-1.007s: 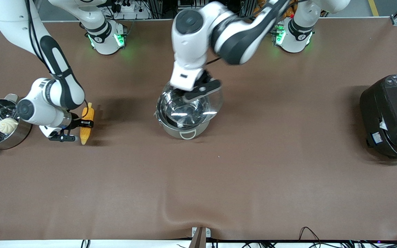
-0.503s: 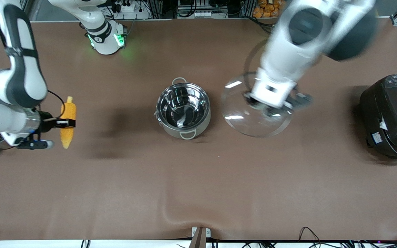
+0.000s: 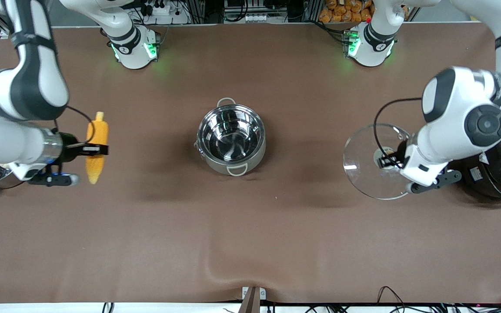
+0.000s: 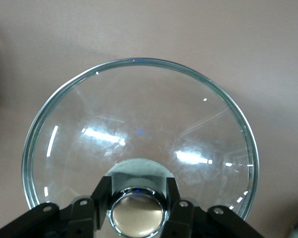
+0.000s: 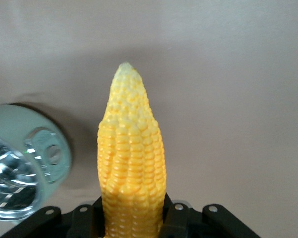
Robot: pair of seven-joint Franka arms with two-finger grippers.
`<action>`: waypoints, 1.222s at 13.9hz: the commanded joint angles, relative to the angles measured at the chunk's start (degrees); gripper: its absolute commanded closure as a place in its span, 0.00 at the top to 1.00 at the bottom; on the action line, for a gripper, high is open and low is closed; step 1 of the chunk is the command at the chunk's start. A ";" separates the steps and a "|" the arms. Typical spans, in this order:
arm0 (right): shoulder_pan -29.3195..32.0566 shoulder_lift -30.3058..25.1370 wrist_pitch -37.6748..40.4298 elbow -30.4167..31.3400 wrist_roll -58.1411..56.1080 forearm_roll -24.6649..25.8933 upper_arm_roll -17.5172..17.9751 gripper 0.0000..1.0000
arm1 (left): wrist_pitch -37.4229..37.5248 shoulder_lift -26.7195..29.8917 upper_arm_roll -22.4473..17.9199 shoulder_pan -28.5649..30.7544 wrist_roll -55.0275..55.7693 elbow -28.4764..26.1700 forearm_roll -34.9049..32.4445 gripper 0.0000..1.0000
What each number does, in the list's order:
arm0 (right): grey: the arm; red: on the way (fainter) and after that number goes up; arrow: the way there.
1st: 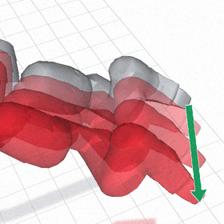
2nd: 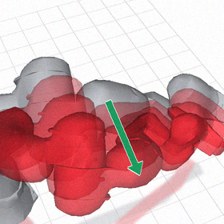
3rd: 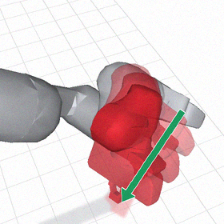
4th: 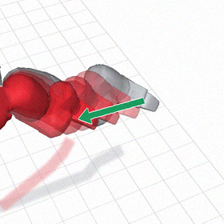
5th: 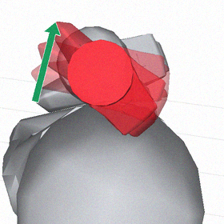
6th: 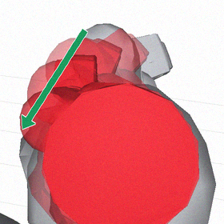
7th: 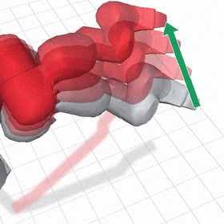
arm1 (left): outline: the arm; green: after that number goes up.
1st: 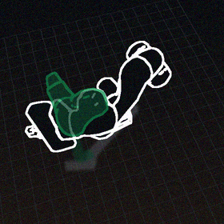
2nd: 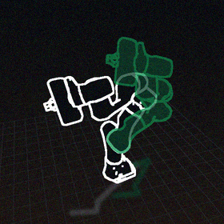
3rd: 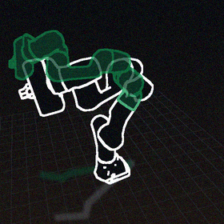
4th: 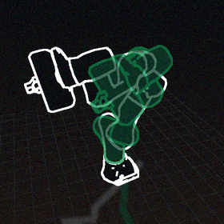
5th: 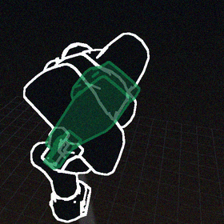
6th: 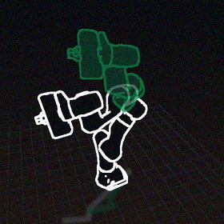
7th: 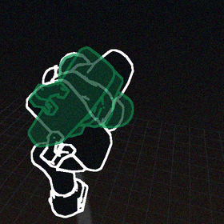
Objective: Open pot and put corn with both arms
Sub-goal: 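Lower the lid onto the table while the right gripper carries corn over pot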
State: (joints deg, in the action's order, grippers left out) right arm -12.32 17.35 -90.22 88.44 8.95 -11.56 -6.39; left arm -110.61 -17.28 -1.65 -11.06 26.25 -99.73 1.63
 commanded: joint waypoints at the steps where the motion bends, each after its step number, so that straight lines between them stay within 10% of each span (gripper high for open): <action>1: -2.26 -0.04 3.64 -4.41 7.99 -0.30 2.43 0.21 | -15.11 7.95 0.86 1.13 -0.94 -19.76 0.66 0.00; 10: -16.76 1.54 -0.56 -4.77 33.65 9.19 10.61 0.20 | -35.55 6.91 0.95 2.71 -2.70 -36.68 0.13 0.00; 12: -19.75 2.51 -5.03 -2.84 38.05 9.19 10.96 0.19 | -35.55 5.86 0.86 2.71 -2.70 -36.33 0.13 0.39; 13: -21.67 3.38 -8.10 -1.62 41.03 9.19 10.96 0.20 | -35.47 5.51 0.86 2.71 -2.78 -35.98 0.13 0.87; 17: -24.51 3.92 -18.05 5.68 43.96 9.19 11.05 0.20 | -34.42 6.11 0.86 5.16 -3.57 -30.64 0.13 1.00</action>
State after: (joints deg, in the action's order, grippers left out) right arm -36.68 22.21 -105.63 90.85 51.57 -3.28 4.65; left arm -146.12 -12.69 -1.44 -8.31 24.74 -133.22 1.63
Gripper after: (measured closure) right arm 0.802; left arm 0.154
